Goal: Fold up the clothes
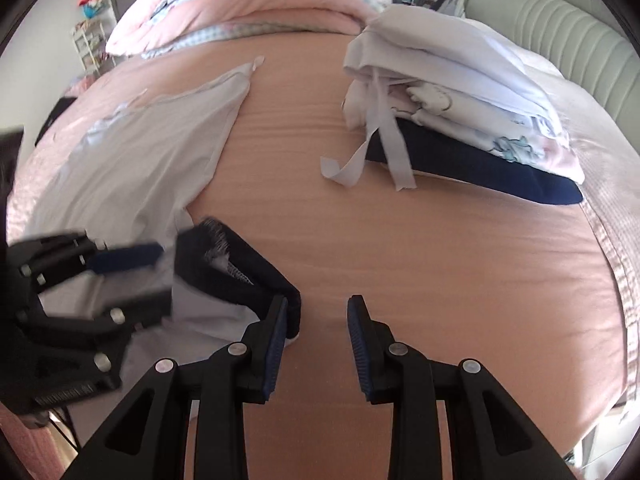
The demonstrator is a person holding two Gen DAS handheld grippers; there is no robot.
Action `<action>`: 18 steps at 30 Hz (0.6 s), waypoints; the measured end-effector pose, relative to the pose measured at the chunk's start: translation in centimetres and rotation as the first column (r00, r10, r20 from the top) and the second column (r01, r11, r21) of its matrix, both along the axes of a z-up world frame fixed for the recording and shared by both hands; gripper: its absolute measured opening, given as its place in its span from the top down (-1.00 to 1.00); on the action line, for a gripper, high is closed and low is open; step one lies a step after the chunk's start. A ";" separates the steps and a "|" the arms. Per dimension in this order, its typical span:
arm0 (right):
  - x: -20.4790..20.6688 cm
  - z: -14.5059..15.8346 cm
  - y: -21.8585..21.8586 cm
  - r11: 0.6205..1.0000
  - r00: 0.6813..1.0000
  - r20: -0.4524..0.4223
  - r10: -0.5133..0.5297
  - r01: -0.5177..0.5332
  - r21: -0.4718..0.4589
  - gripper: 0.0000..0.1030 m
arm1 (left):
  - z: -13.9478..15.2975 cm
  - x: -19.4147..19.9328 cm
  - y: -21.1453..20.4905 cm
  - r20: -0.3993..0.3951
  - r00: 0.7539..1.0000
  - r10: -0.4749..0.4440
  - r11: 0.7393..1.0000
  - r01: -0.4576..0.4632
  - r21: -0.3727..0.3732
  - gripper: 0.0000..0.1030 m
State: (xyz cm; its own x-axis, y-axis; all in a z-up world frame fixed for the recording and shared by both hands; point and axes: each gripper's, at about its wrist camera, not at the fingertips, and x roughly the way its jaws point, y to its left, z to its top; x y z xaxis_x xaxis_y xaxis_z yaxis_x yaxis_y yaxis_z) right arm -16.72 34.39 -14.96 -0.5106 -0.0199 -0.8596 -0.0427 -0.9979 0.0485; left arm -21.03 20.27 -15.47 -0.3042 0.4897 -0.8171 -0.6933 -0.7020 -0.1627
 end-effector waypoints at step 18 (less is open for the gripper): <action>-4.1 0.1 -3.0 0.961 0.962 0.068 0.266 -0.259 -0.097 0.42 | -0.7 -0.6 1.3 -0.029 0.999 -0.013 1.000 0.014 0.028 0.34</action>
State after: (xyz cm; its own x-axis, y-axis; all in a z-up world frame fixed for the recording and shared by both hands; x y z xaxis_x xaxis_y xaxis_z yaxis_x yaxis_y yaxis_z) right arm -20.86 31.40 -14.82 -0.4077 -0.2201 -0.8862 0.2130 -0.9667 0.1421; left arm -21.67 21.57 -16.12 -0.3208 0.5168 -0.7937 -0.7076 -0.6878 -0.1619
